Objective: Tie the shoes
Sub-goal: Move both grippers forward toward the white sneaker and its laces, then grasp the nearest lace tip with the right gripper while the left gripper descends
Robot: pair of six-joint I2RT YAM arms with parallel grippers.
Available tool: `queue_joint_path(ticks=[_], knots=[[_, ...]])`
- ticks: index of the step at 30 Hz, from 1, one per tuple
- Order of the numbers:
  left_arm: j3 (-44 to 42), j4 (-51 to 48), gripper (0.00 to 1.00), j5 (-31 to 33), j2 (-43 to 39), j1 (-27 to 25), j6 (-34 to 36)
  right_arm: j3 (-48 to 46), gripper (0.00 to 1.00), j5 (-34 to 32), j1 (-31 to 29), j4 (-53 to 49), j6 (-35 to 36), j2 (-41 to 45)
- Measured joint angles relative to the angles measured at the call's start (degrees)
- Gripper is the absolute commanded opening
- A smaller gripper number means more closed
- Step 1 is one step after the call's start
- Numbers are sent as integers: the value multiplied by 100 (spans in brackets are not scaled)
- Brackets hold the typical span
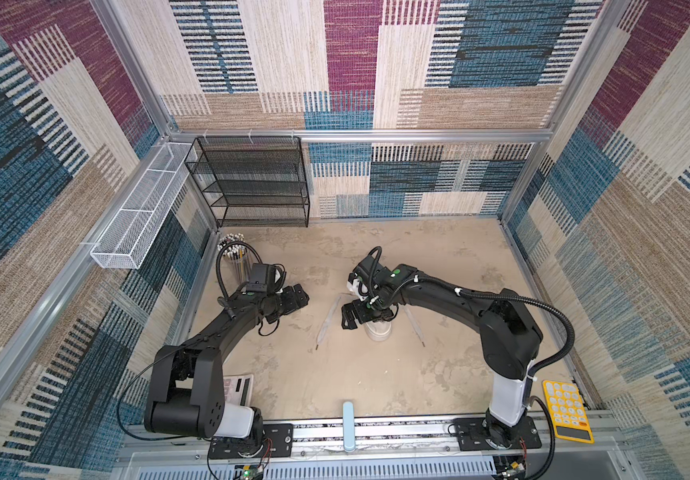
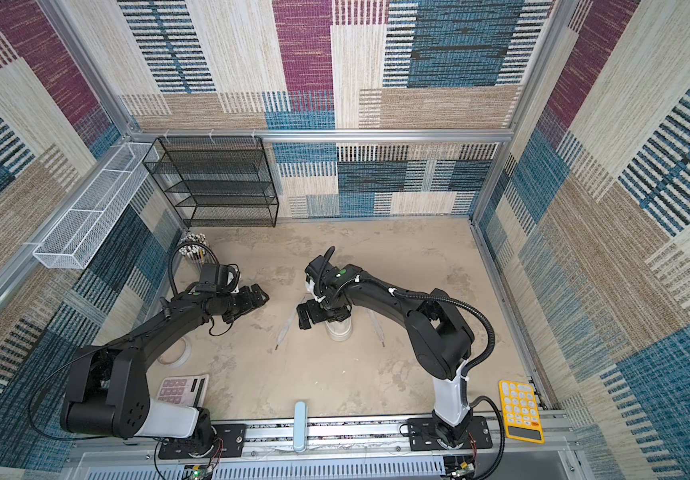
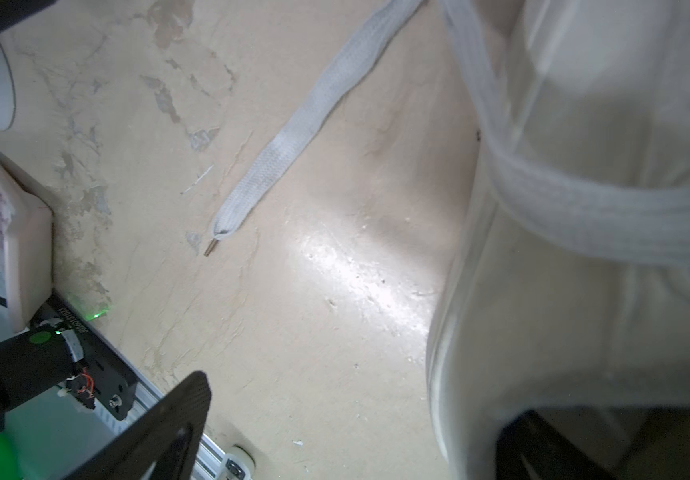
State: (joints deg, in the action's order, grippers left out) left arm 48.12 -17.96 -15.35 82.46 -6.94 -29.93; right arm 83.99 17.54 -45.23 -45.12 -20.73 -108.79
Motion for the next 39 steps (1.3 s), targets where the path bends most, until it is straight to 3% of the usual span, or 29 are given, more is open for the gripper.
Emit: queue_joint_path(ticks=[12,20,25,31,39], knots=[[-31,-173,90,0,-28,-85,0,96,100,278,-79,481,-702,7],[83,-315,85,-103,57,-129,-7,205,100,-629,-83,479,-1362,280],[750,-280,83,-463,601,-317,-103,-127,100,-1014,26,599,-1569,844],[1915,-42,86,-977,1639,-514,-328,-966,100,-1134,592,710,-1696,1419],[2964,234,86,-1526,2778,-1051,-634,-1919,100,-907,1259,1036,-1779,2046]])
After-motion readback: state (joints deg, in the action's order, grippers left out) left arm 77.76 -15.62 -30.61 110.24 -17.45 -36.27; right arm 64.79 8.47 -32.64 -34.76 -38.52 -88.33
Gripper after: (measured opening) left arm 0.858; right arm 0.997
